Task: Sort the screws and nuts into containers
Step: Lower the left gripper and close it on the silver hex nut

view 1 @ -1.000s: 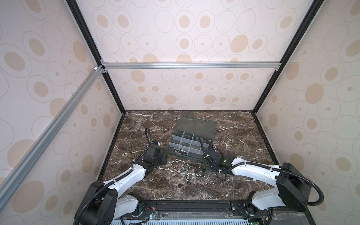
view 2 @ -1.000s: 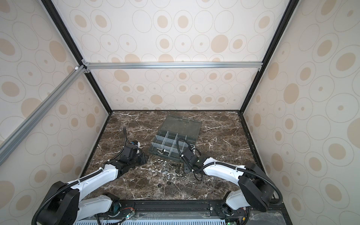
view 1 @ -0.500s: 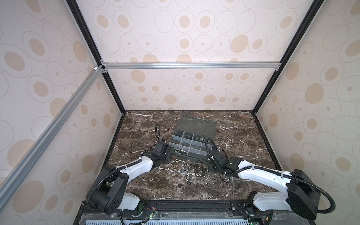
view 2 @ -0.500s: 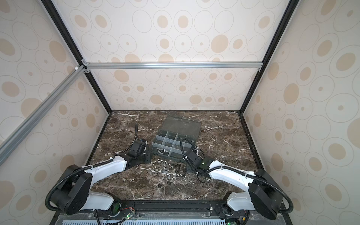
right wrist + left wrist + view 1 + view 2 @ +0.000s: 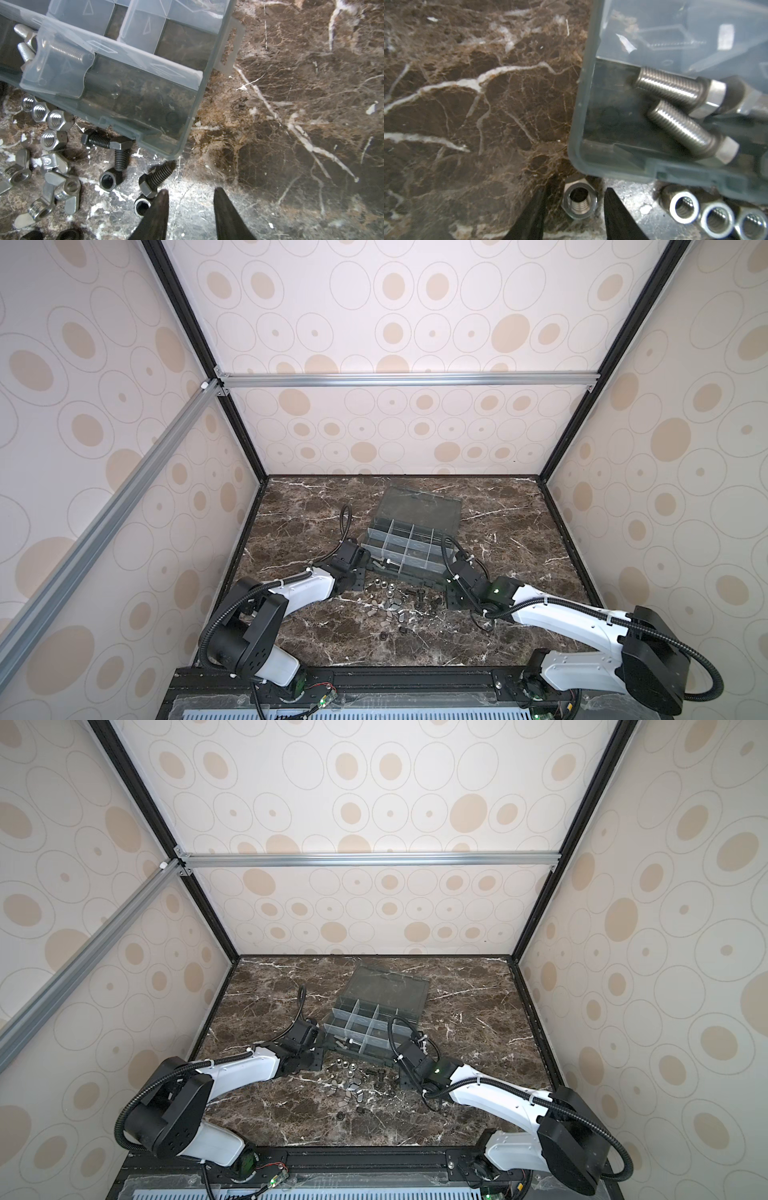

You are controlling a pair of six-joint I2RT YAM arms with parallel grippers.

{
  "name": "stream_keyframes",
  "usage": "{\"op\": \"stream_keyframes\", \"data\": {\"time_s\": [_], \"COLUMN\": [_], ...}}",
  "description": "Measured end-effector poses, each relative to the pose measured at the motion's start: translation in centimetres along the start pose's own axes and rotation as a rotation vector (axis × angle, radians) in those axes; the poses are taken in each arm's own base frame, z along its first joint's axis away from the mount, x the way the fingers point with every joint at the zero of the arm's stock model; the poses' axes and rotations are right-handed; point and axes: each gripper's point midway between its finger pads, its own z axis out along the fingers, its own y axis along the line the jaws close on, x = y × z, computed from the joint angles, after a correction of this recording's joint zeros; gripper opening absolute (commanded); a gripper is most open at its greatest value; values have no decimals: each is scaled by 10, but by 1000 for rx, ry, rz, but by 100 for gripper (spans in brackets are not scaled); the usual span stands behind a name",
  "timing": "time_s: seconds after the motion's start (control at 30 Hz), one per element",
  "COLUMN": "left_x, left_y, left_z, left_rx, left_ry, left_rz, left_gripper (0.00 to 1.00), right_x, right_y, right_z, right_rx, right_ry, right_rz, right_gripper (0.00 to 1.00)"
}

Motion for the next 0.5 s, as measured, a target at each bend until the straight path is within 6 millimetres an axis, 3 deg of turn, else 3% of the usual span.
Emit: {"op": "stream_keyframes", "data": {"time_s": [0.5], "left_x": [2], "left_y": [1], "left_z": [2], "left_rx": [-26], "left_ry": [0], "left_rz": [30], "left_gripper": [27], "right_x": [2], "right_y": [-5], "right_z": [-1], "right_rx": [13], "right_ry": [-6], "right_rz": [7], "right_gripper": [40]}}
